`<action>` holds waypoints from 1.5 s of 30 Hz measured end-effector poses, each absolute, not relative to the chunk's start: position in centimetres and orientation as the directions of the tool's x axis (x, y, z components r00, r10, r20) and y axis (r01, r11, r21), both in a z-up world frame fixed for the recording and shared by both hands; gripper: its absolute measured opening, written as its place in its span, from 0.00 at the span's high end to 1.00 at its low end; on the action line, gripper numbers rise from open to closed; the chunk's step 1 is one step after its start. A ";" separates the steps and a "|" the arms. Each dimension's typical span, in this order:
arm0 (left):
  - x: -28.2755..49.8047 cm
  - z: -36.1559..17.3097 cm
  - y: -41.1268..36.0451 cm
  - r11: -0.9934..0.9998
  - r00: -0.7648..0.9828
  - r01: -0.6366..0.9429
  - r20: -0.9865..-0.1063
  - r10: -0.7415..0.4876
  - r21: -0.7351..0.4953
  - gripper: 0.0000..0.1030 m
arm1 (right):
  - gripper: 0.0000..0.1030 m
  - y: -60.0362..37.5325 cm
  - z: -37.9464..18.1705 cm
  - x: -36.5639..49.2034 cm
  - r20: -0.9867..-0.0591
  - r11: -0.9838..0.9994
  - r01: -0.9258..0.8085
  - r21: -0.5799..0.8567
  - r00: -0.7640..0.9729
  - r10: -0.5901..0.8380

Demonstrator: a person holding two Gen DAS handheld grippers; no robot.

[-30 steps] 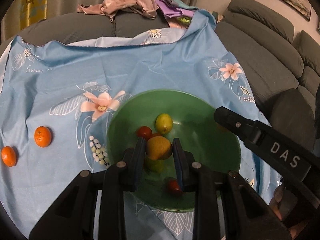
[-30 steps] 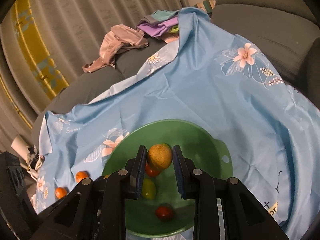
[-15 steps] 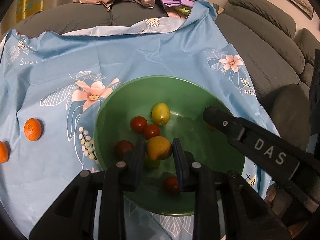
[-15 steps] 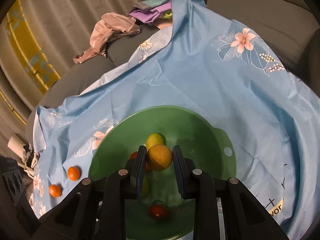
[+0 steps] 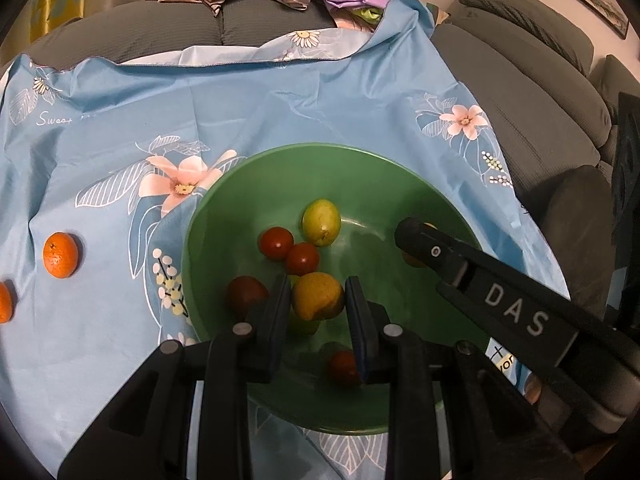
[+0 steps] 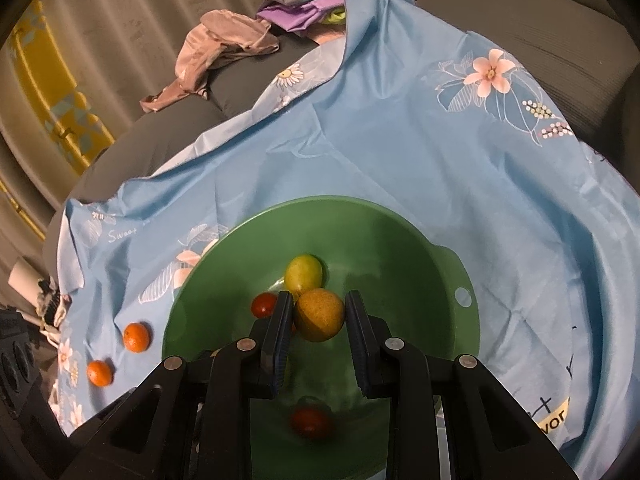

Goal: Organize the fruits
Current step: 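Carry both kumquats over the green bowl and open both tools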

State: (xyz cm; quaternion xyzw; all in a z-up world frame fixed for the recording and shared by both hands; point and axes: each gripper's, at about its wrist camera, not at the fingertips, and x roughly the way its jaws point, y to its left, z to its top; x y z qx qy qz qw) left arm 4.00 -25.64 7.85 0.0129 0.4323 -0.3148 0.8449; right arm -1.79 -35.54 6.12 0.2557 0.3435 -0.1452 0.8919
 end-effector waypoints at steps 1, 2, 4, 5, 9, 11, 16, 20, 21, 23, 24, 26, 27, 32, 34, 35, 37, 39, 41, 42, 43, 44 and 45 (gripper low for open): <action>4.0 7.8 -25.6 0.803 0.430 0.542 -0.739 -0.519 -0.248 0.73 | 0.71 -35.5 6.1 -1.7 -0.689 0.828 0.435 0.354 0.720 -0.083; 4.1 7.9 -25.7 0.803 0.430 0.542 -0.738 -0.520 -0.250 0.73 | 0.71 -35.5 6.1 -1.7 -0.691 0.828 0.435 0.352 0.718 -0.083; 4.1 7.8 -25.7 0.802 0.427 0.540 -0.739 -0.521 -0.254 0.73 | 0.71 -35.5 6.0 -1.6 -0.696 0.829 0.439 0.347 0.713 -0.086; 4.0 7.8 -25.7 0.802 0.428 0.541 -0.739 -0.521 -0.253 0.73 | 0.71 -35.5 5.9 -1.6 -0.698 0.829 0.441 0.344 0.711 -0.089; 4.1 7.7 -25.8 0.802 0.424 0.541 -0.741 -0.520 -0.253 0.73 | 0.71 -35.5 5.8 -1.6 -0.703 0.829 0.444 0.340 0.706 -0.090; 4.0 7.6 -25.8 0.803 0.423 0.541 -0.743 -0.518 -0.251 0.73 | 0.71 -35.6 5.7 -1.5 -0.707 0.829 0.447 0.338 0.702 -0.091; 4.1 7.4 -25.9 0.803 0.419 0.540 -0.747 -0.517 -0.252 0.73 | 0.71 -35.6 5.5 -1.4 -0.714 0.828 0.452 0.332 0.694 -0.093; 4.2 7.3 -26.0 0.803 0.418 0.541 -0.749 -0.515 -0.251 0.73 | 0.71 -35.6 5.3 -1.3 -0.722 0.831 0.453 0.323 0.686 -0.093; 4.2 7.3 -25.9 0.803 0.418 0.541 -0.749 -0.515 -0.250 0.73 | 0.71 -35.6 5.3 -1.3 -0.722 0.831 0.453 0.323 0.685 -0.093; 4.2 7.3 -25.9 0.802 0.418 0.543 -0.749 -0.514 -0.247 0.73 | 0.71 -35.5 5.3 -1.3 -0.723 0.832 0.452 0.321 0.685 -0.093; 4.2 7.3 -26.0 0.802 0.418 0.543 -0.749 -0.514 -0.247 0.73 | 0.71 -35.5 5.3 -1.3 -0.723 0.833 0.451 0.321 0.685 -0.092; 4.2 7.2 -26.0 0.803 0.418 0.541 -0.749 -0.515 -0.250 0.73 | 0.71 -35.5 5.3 -1.3 -0.723 0.833 0.451 0.319 0.684 -0.094; 4.1 7.2 -26.0 0.803 0.418 0.541 -0.748 -0.515 -0.250 0.73 | 0.71 -35.5 5.3 -1.3 -0.724 0.832 0.453 0.319 0.684 -0.095; 4.2 7.2 -26.1 0.802 0.415 0.542 -0.751 -0.514 -0.250 0.73 | 0.71 -35.5 5.1 -1.1 -0.731 0.833 0.460 0.308 0.675 -0.102; 4.1 7.2 -26.2 0.802 0.415 0.542 -0.750 -0.514 -0.250 0.73 | 0.71 -35.5 5.0 -1.1 -0.731 0.833 0.459 0.308 0.675 -0.102; 4.1 7.2 -26.2 0.803 0.415 0.541 -0.750 -0.514 -0.251 0.73 | 0.71 -35.4 5.0 -1.1 -0.730 0.833 0.460 0.307 0.675 -0.103; 4.1 7.2 -26.2 0.803 0.416 0.540 -0.749 -0.516 -0.252 0.73 | 0.71 -35.4 5.0 -1.1 -0.731 0.832 0.461 0.307 0.675 -0.104; 4.1 7.3 -26.2 0.802 0.415 0.539 -0.747 -0.519 -0.257 0.73 | 0.71 -35.4 5.0 -1.1 -0.734 0.831 0.465 0.305 0.671 -0.105; 4.1 7.4 -26.1 0.803 0.418 0.536 -0.745 -0.520 -0.261 0.67 | 0.71 -35.6 4.9 -1.1 -0.738 0.827 0.472 0.306 0.667 -0.107; 4.0 7.6 -26.0 0.801 0.420 0.538 -0.741 -0.524 -0.262 0.65 | 0.71 -35.7 4.9 -1.1 -0.737 0.826 0.472 0.308 0.667 -0.106; 3.8 7.9 -25.9 0.798 0.426 0.542 -0.732 -0.531 -0.264 0.61 | 0.71 -35.8 5.0 -1.2 -0.736 0.826 0.470 0.311 0.669 -0.103; 3.8 8.1 -25.8 0.797 0.429 0.544 -0.728 -0.534 -0.264 0.59 | 0.71 -35.8 5.0 -1.2 -0.734 0.827 0.467 0.313 0.672 -0.101; 3.7 8.3 -25.7 0.798 0.433 0.544 -0.728 -0.532 -0.260 0.58 | 0.71 -35.8 5.1 -1.3 -0.732 0.828 0.465 0.314 0.674 -0.101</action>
